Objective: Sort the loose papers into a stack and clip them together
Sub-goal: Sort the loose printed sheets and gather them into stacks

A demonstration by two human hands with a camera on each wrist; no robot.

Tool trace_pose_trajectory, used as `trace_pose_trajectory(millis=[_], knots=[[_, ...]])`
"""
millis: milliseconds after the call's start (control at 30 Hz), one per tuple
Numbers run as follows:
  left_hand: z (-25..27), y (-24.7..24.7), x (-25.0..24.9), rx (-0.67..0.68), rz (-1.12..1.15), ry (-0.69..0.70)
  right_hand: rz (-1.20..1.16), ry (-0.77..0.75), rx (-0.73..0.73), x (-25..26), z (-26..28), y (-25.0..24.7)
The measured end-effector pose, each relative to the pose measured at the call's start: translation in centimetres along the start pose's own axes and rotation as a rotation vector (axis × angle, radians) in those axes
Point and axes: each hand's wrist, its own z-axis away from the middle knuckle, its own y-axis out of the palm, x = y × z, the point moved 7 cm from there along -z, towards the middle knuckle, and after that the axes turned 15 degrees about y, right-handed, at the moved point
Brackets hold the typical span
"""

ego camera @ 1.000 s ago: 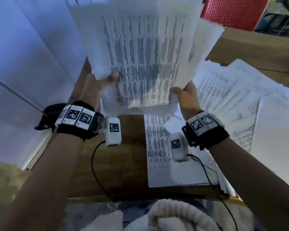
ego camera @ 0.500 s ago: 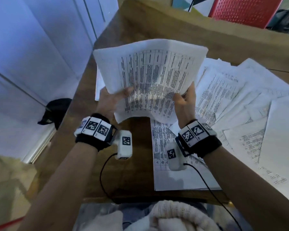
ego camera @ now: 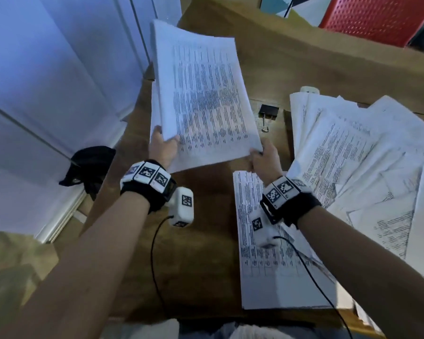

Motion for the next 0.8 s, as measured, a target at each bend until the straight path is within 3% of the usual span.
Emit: trace_pose_trajectory(millis=[100, 200, 400, 567, 800], knots=[[-3.0, -1.5, -0.3, -0.026, -0.128, -0.024, 0.032, 0.032, -0.007, 2.2, -1.8, 1.5], [-4.9, -1.7, -0.1, 0.047, -0.215, -0.025, 0.092, 0.127, -0.020, 2.8, -3.1, 3.0], [-6.4, -0.9, 1.1, 0.151, -0.369, 0.005, 0.424, 0.178, -0.062, 1.1, -4.7, 4.6], [-4.5, -0.7, 3.6, 0.233, -0.601, -0.295, 0.631, 0.204, -0.009, 1.2, -4.1, 5.7], [-2.7, 0.4, 3.6, 0.233, -0.607, -0.307, 0.610, 0.196, 0.083, 1.5, -4.3, 5.4]])
